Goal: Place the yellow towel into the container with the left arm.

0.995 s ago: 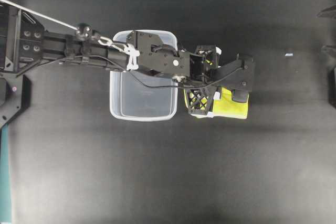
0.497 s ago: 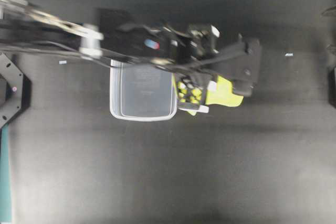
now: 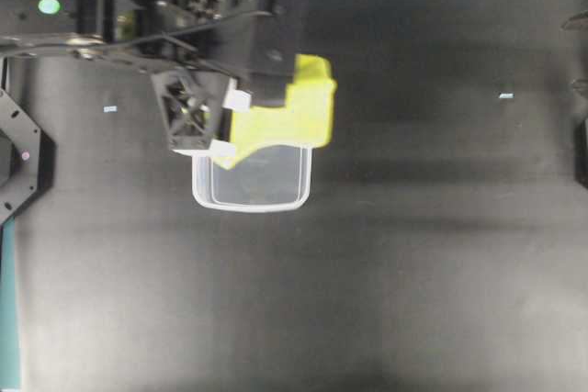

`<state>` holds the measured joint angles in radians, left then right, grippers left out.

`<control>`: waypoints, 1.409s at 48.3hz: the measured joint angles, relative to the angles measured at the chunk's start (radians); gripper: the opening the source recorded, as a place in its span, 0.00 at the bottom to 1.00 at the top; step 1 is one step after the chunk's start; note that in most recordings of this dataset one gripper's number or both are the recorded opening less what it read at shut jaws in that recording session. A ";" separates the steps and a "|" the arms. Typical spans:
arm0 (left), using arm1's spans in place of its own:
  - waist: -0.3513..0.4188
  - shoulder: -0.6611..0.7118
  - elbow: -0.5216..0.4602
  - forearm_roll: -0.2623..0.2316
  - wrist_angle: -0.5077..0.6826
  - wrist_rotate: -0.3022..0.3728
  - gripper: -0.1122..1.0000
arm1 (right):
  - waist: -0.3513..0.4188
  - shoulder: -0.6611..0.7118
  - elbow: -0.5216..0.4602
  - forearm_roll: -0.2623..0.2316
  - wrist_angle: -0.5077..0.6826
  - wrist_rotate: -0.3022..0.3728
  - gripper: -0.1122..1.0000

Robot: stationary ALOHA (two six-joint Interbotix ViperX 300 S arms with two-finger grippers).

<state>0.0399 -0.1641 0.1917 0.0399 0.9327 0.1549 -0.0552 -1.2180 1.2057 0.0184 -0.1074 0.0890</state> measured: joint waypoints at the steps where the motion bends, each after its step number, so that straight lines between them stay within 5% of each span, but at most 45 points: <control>1: -0.002 -0.005 0.006 0.000 0.000 0.000 0.16 | 0.000 -0.002 0.000 0.002 0.000 0.000 0.76; 18: -0.003 -0.002 0.031 0.000 -0.021 0.002 0.16 | 0.000 -0.012 0.000 0.002 -0.003 0.002 0.76; 38: 0.018 0.005 0.186 0.000 -0.196 -0.006 0.18 | 0.000 -0.017 0.000 0.002 -0.003 0.000 0.76; 53: 0.020 0.052 0.189 0.000 -0.193 -0.021 0.90 | 0.000 -0.020 -0.002 0.000 -0.005 -0.003 0.76; 68: 0.009 -0.089 0.207 0.000 -0.175 -0.038 0.84 | 0.000 -0.052 -0.003 0.000 -0.002 -0.003 0.76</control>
<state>0.0491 -0.2531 0.3988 0.0399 0.7578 0.1166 -0.0552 -1.2701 1.2026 0.0184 -0.1089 0.0859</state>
